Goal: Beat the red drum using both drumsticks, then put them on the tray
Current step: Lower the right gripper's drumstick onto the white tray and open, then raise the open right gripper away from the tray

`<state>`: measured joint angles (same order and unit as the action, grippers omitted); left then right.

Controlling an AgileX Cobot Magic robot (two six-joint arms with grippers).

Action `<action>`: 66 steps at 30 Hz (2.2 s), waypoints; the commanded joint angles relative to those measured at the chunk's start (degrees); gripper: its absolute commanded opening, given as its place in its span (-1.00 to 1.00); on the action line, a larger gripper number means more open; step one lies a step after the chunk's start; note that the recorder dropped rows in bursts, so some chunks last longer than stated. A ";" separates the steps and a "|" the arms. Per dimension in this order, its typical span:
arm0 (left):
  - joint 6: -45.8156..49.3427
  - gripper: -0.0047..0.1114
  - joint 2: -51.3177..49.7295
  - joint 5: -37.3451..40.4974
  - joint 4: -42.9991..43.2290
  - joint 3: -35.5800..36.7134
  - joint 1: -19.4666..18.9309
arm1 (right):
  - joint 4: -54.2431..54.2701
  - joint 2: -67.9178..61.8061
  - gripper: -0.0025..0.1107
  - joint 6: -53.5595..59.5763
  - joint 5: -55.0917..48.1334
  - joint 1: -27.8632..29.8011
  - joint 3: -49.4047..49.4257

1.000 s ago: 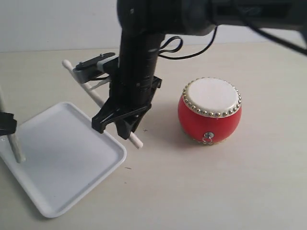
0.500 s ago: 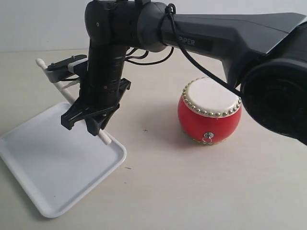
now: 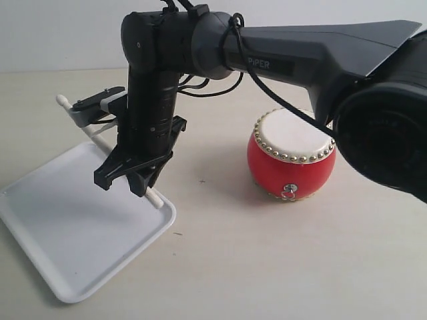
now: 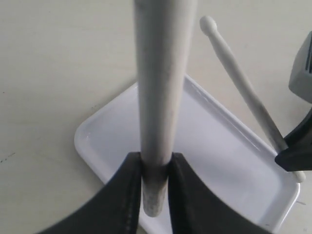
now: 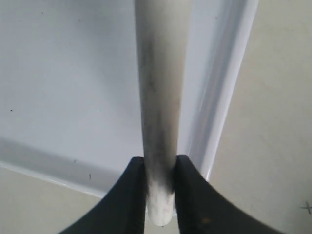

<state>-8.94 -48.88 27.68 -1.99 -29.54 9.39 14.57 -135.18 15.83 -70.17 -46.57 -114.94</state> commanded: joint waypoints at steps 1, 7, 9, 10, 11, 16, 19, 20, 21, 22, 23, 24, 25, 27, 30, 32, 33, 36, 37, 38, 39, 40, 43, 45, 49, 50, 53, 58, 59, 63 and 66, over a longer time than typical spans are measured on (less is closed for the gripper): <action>-0.57 -0.92 -0.34 -1.50 0.26 0.20 -0.10 | 0.21 -1.46 -0.96 0.59 0.21 -0.09 0.36; -0.57 -0.92 -0.46 -1.60 0.26 0.20 -0.10 | 0.93 -3.33 -0.96 0.92 0.21 -0.09 0.36; -0.57 -0.92 -0.46 -1.60 0.26 0.20 -0.10 | 0.93 -3.81 -0.96 0.92 0.21 -0.09 0.36; -0.57 -0.92 -0.46 -1.60 0.26 0.20 -0.10 | 0.93 -4.09 -0.96 0.92 0.21 -0.09 0.36; -0.57 -0.92 -0.46 -1.60 0.26 0.20 -0.10 | 0.93 -4.21 -0.96 0.92 0.21 -0.09 0.36; -0.57 -0.92 -0.46 -1.60 0.26 0.20 -0.10 | 0.93 -4.62 -0.86 0.81 0.21 -0.09 0.36; -0.57 -0.92 -0.46 -1.74 0.26 0.20 -0.10 | 0.93 -4.62 -0.70 0.54 0.21 -0.09 0.36; -0.57 -0.92 -0.46 -1.74 0.26 0.20 -0.10 | 0.93 -4.62 -0.66 0.54 0.21 -0.09 0.36; -0.57 -0.92 -0.46 -1.74 0.26 0.20 -0.10 | 0.93 -4.62 -0.62 0.54 0.21 -0.09 0.36; -0.57 -0.92 -0.46 -1.73 0.26 0.20 -0.10 | 0.93 -4.62 -0.56 0.54 0.21 -0.09 0.36; -0.57 -0.92 -0.46 -1.87 0.26 0.20 -0.10 | 0.93 -4.62 -0.52 0.54 0.21 -0.09 0.36; -0.57 -0.92 -0.46 -1.87 0.26 0.20 -0.10 | 0.93 -4.62 -0.49 0.54 0.21 -0.09 0.36; -0.57 -0.92 -0.46 -1.87 0.26 0.20 -0.10 | 0.93 -4.62 -0.45 0.54 0.21 -0.09 0.36; -0.57 -0.92 -0.46 -1.87 0.26 0.20 -0.10 | 0.93 -4.62 -0.42 0.54 0.21 -0.09 0.36; -0.57 -0.92 -0.46 -1.87 0.26 0.20 -0.10 | 0.93 -4.62 -0.40 0.39 0.21 -0.09 0.36; -0.57 -0.92 -0.46 -1.87 0.26 0.20 -0.10 | 0.93 -4.51 -0.40 -0.16 0.21 -0.09 0.36; -0.57 -0.92 -0.46 -1.74 0.26 0.20 -0.10 | 0.93 -4.25 -0.40 -0.86 0.21 -0.09 0.36; -0.57 -0.92 -0.46 -1.62 -0.24 0.32 -0.10 | -0.95 -2.46 -0.40 -1.16 0.21 0.01 0.36; -0.57 -0.92 -0.46 -1.62 -0.41 0.44 -0.10 | -2.07 -1.37 -0.40 -1.80 0.21 0.01 0.36; -0.57 -0.92 -0.46 -1.62 -0.99 0.59 0.00 | -3.16 -0.39 -0.41 -2.59 0.21 0.01 0.36; -0.17 -0.92 -0.57 -1.62 -2.14 0.88 0.00 | -4.28 0.97 -0.41 -3.48 0.21 0.01 0.36; 0.42 -0.92 -0.71 -1.41 -3.20 0.99 0.00 | -4.98 2.42 -0.41 -3.61 0.21 0.01 0.36; 5.70 -0.92 -2.68 -0.40 -9.55 0.99 0.00 | -6.18 6.66 -0.41 -3.61 0.21 0.01 0.36; 11.70 -0.92 -4.67 0.27 -16.16 0.99 0.00 | -6.18 9.67 -0.41 -3.73 0.21 0.01 1.16; 24.96 -0.92 -9.41 2.18 -30.68 0.99 0.00 | -6.18 15.88 -0.41 -3.73 0.55 0.11 6.42; 26.85 -0.92 -10.46 2.48 -33.60 0.99 0.00 | -6.06 17.74 -0.41 -3.73 1.84 0.39 8.79; 30.14 -0.92 -11.84 3.02 -39.11 0.99 0.00 | -5.26 23.95 -0.41 -3.64 7.09 1.27 18.17; 34.73 -0.92 -11.82 6.04 -44.66 0.99 0.00 | -2.99 36.28 -0.41 -3.51 19.24 1.71 34.61; 35.84 -0.92 -11.82 6.83 -46.26 0.99 0.00 | -2.27 38.24 -0.41 -3.51 21.10 1.71 37.51; 39.53 -0.92 -11.82 8.15 -55.49 0.99 0.00 | 1.14 42.61 -0.41 -3.51 27.13 1.71 45.56; 39.77 -0.92 -12.04 7.70 -61.40 0.99 0.00 | 2.02 42.99 -0.41 -3.51 28.78 1.71 47.68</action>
<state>29.81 -60.59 35.60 -57.73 -28.87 9.39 15.23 -92.88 12.30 -44.26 -45.20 -69.07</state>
